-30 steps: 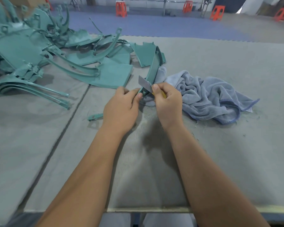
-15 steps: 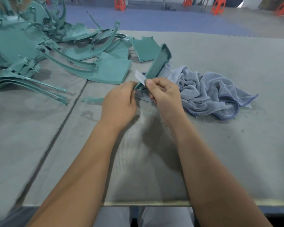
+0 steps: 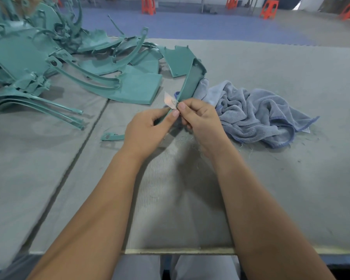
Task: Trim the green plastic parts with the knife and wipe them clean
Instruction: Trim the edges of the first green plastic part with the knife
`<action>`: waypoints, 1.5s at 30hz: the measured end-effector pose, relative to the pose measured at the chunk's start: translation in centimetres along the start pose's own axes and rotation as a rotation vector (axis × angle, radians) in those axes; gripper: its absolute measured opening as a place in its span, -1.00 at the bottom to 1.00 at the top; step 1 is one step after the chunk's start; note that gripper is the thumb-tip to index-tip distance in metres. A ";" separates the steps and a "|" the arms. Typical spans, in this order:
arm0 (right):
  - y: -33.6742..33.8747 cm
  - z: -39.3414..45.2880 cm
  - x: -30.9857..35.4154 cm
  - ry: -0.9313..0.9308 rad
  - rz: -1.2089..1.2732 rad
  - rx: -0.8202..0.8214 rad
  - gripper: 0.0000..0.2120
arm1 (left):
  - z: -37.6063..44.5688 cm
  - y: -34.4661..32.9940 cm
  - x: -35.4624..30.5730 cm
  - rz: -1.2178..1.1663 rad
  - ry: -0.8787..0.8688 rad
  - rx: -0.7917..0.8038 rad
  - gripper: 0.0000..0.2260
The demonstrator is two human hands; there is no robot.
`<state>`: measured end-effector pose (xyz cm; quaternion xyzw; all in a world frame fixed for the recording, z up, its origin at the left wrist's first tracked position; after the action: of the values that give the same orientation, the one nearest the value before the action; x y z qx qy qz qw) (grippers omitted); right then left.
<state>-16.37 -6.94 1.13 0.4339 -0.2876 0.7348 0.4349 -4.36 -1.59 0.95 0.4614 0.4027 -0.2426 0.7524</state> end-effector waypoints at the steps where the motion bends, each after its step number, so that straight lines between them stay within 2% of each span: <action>1: 0.0 0.0 -0.1 0.014 0.005 -0.004 -0.80 | 0.0 0.0 0.1 0.006 0.011 -0.016 -0.74; 4: 0.2 0.2 -0.2 0.040 0.014 -0.032 -0.80 | 0.1 0.0 0.2 0.043 0.046 -0.053 -0.78; 9: 2.4 0.3 -1.0 -0.018 0.066 -0.210 -0.78 | 0.1 0.4 0.6 0.086 0.048 -0.131 -0.68; 11: 2.8 0.3 -1.2 -0.049 0.105 -0.230 -0.78 | 0.0 0.3 0.6 0.085 0.037 -0.128 -0.68; 14: 2.0 0.2 -1.0 -0.071 0.144 -0.143 -0.78 | -0.1 0.3 0.5 0.086 0.032 -0.120 -0.67; 18: 0.2 0.0 -0.7 -0.075 0.037 0.008 -0.77 | -0.1 0.3 0.5 0.085 0.021 -0.103 -0.70; 22: 0.0 0.0 -0.4 -0.023 0.007 0.031 -0.79 | -0.1 0.2 0.5 0.111 0.015 -0.103 -0.72; 29: 0.1 0.4 -1.2 0.016 0.035 -0.039 -0.80 | 0.1 0.2 0.7 0.151 0.025 -0.134 -0.75; 32: 0.1 0.5 -1.0 0.036 0.039 -0.062 -0.78 | 0.0 0.2 0.7 0.144 0.008 -0.137 -0.70; 35: 3.0 0.7 -1.4 -0.037 0.196 -0.339 -0.77 | -0.3 0.0 0.5 0.165 -0.033 -0.110 -0.69; 37: 4.3 0.7 -1.9 -0.080 0.221 -0.409 -0.74 | -0.6 -0.1 0.4 0.168 -0.053 -0.103 -0.68; 41: 3.8 0.7 -2.2 -0.094 0.157 -0.343 -0.73 | -0.4 -0.1 0.2 0.175 -0.062 -0.099 -0.72; 43: 3.3 0.7 -1.7 -0.060 0.116 -0.303 -0.80 | -0.3 -0.2 0.1 0.178 -0.064 -0.095 -0.73; 45: 3.5 0.7 -1.2 -0.013 0.088 -0.305 -0.78 | -0.3 -0.3 0.1 0.190 -0.069 -0.091 -0.74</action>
<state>-18.90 -9.53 0.22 0.3546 -0.4174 0.6980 0.4613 -4.62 -1.41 0.65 0.4543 0.3419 -0.1674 0.8054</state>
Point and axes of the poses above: each hand's wrist, its own z-axis towards the middle knuckle, its own y-axis out of the back of the hand, x = y × z, the point moved 9 cm from there along z, towards the middle knuckle, and after that the axes turned 11 degrees about y, right-handed, at the moved point
